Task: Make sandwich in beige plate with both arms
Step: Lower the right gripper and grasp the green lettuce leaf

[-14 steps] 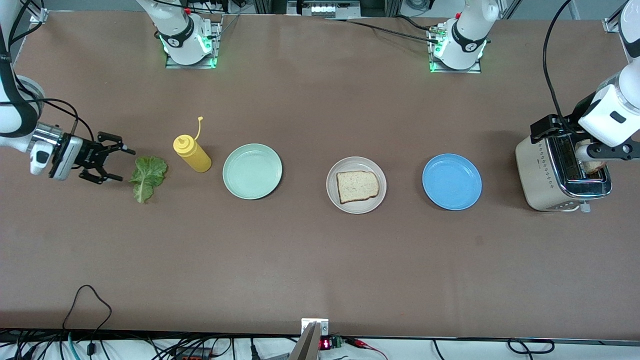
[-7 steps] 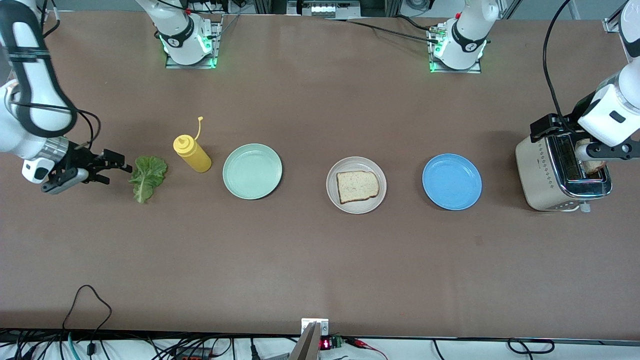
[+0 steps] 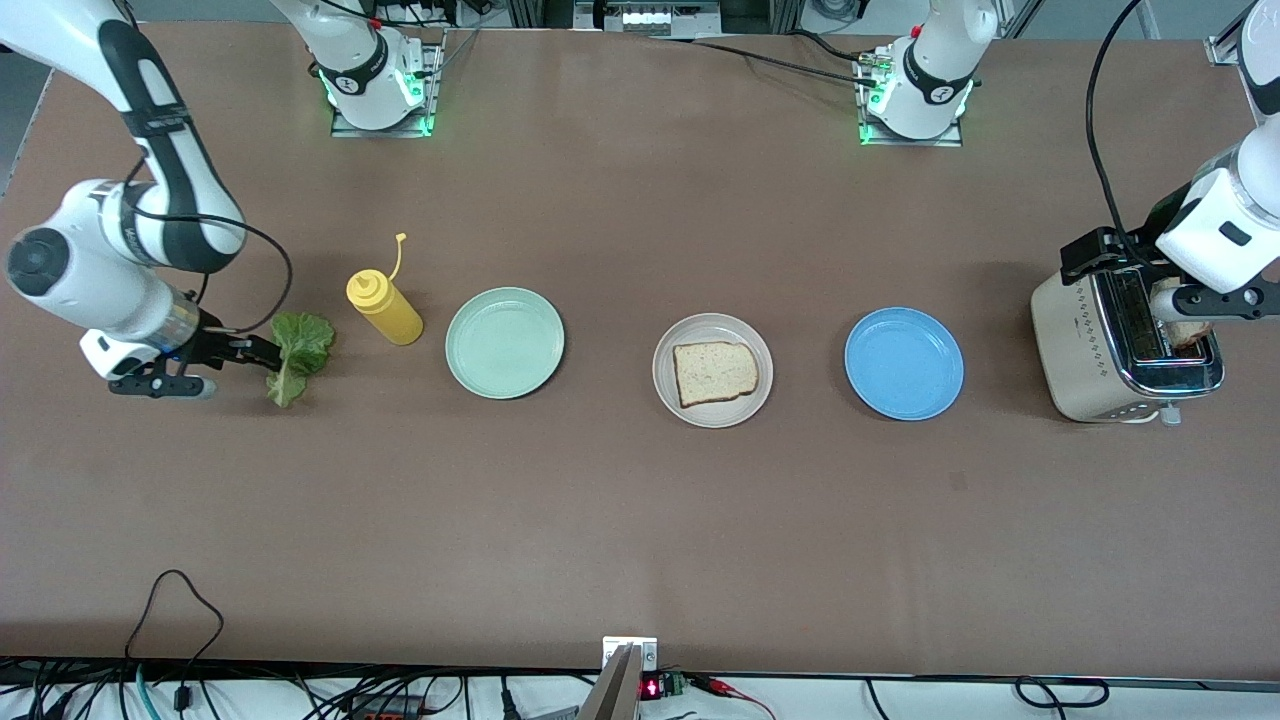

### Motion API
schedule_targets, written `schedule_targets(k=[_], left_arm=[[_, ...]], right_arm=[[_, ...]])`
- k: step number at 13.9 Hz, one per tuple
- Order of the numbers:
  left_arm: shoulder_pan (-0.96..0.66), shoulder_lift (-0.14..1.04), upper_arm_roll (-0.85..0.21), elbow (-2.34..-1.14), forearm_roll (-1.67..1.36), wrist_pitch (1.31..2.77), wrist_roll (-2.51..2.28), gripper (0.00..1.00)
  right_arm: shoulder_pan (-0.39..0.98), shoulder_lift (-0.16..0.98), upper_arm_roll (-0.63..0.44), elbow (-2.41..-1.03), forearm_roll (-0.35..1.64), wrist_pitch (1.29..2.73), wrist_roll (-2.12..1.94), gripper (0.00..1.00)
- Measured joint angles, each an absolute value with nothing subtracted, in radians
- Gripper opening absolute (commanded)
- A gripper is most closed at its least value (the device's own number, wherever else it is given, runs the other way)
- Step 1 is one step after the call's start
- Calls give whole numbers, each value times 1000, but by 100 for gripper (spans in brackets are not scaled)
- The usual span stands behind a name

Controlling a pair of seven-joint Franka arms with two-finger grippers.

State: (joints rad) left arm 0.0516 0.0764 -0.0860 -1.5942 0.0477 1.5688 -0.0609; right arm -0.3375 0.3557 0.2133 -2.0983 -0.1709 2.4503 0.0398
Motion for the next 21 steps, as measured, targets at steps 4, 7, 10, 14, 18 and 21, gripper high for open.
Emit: schedule_targets(k=[4, 7, 10, 14, 18, 21], left_arm=[[52, 76, -86, -1594, 48, 1568, -61, 100], [54, 76, -86, -1594, 48, 1568, -61, 100], [55, 76, -86, -1594, 48, 1568, -61, 100], [56, 76, -86, -1594, 48, 1567, -61, 100], [57, 76, -86, -1594, 48, 1567, -61, 100], [57, 76, -86, -1594, 48, 1566, -61, 100]], right_arm=[[-335, 432, 212, -2100, -242, 2519, 116, 100], [-335, 459, 212, -2100, -244, 2541, 116, 90], [-335, 467, 212, -2100, -317, 2543, 118, 67], [-336, 479, 212, -2100, -373, 2547, 120, 11], [-335, 480, 212, -2099, -408, 2548, 119, 0], [-335, 479, 212, -2095, -415, 2548, 118, 0]])
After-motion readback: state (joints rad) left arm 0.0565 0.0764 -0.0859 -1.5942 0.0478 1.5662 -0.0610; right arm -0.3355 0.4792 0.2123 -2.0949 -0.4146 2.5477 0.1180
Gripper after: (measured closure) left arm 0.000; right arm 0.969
